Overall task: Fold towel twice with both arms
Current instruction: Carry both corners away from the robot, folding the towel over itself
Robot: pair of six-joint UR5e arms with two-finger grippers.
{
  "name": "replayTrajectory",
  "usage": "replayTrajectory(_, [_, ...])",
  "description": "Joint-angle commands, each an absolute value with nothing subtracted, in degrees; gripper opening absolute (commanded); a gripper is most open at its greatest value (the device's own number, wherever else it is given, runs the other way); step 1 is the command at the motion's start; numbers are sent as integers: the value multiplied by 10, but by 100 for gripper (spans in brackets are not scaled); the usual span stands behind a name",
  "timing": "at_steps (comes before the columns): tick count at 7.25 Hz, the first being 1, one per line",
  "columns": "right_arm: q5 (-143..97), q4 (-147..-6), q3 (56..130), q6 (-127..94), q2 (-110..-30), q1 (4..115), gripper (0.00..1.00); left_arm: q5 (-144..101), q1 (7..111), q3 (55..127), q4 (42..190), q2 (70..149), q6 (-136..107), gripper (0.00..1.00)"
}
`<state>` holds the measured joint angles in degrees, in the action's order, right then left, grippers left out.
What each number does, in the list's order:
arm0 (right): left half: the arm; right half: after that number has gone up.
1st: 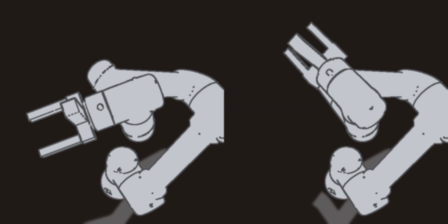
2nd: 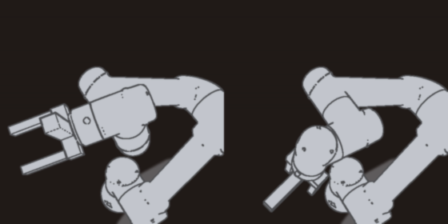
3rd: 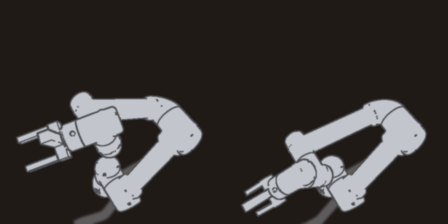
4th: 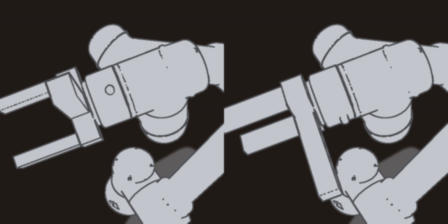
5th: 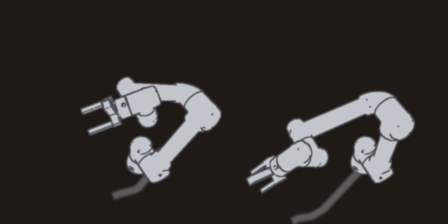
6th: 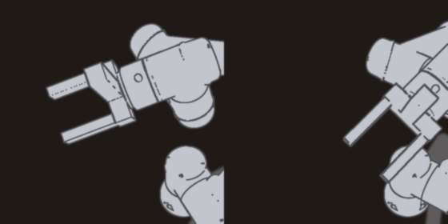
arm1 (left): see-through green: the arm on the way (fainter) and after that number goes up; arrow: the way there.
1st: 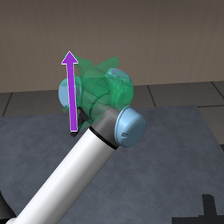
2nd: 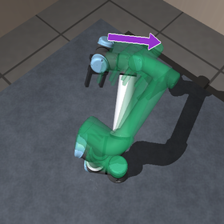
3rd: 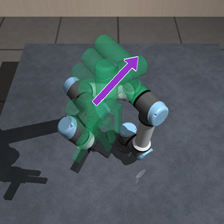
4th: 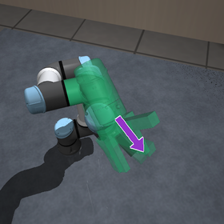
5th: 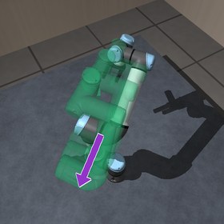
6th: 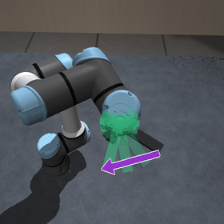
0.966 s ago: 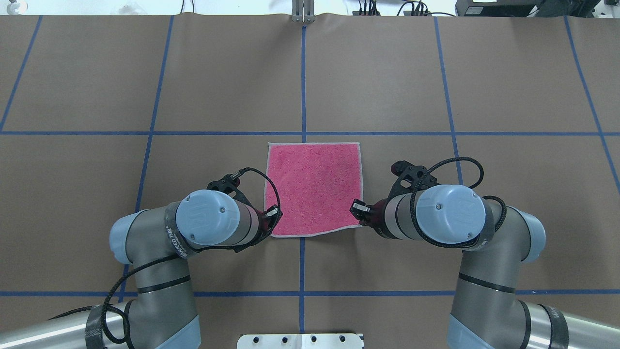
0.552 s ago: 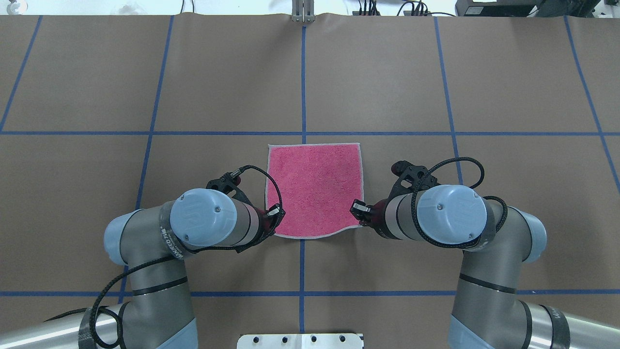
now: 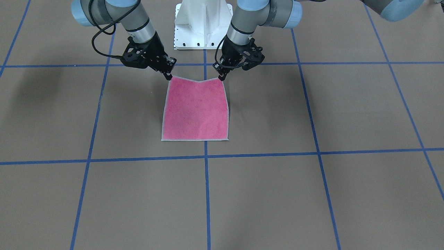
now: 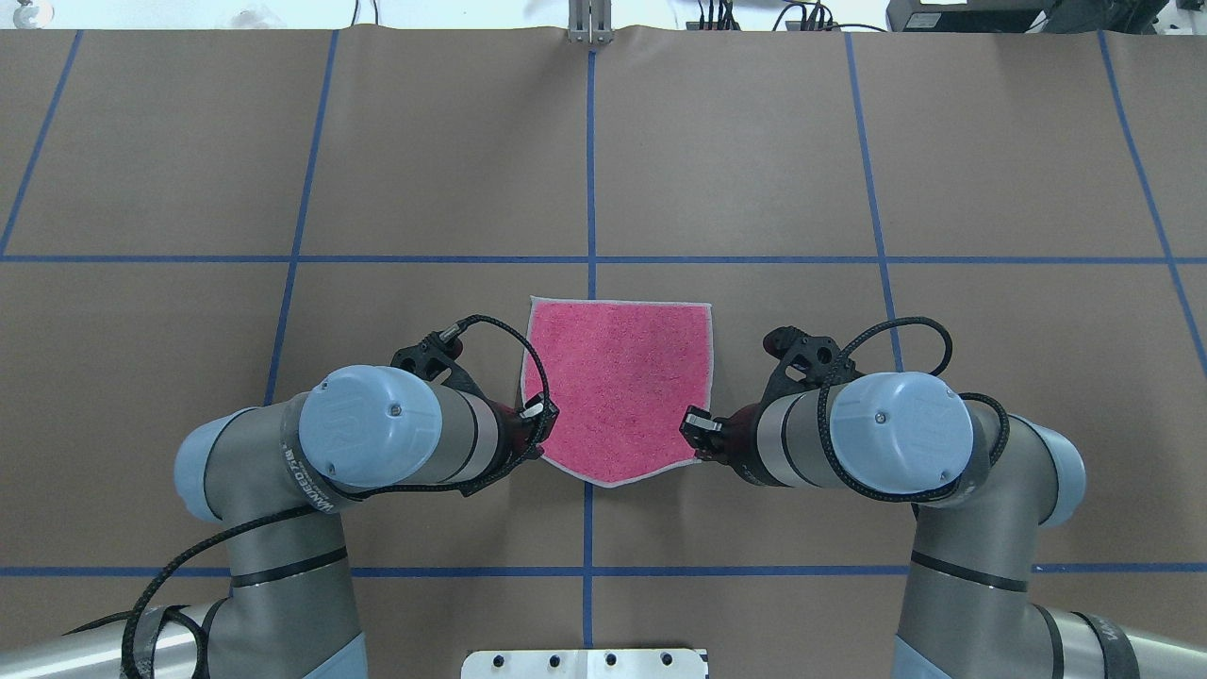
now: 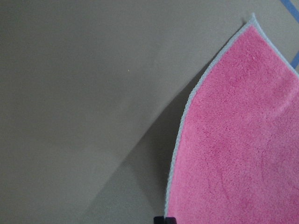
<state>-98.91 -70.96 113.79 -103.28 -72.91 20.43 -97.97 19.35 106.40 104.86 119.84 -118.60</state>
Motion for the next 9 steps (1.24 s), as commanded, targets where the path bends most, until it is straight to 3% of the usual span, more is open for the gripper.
replayTrajectory(1, [-1009,-711,1134,-1032,-722,221,0,-977,200,1064,1049,1201,-1190,0])
replayTrajectory(5, [-1047,-712,1065,-1027,-671,295,0,-978,255,1024,1057,1214,-1179,0])
replayTrajectory(9, [-1061,-710,1026,-1013,-656,321,0,-978,293,943,1064,1283,-1174,0])
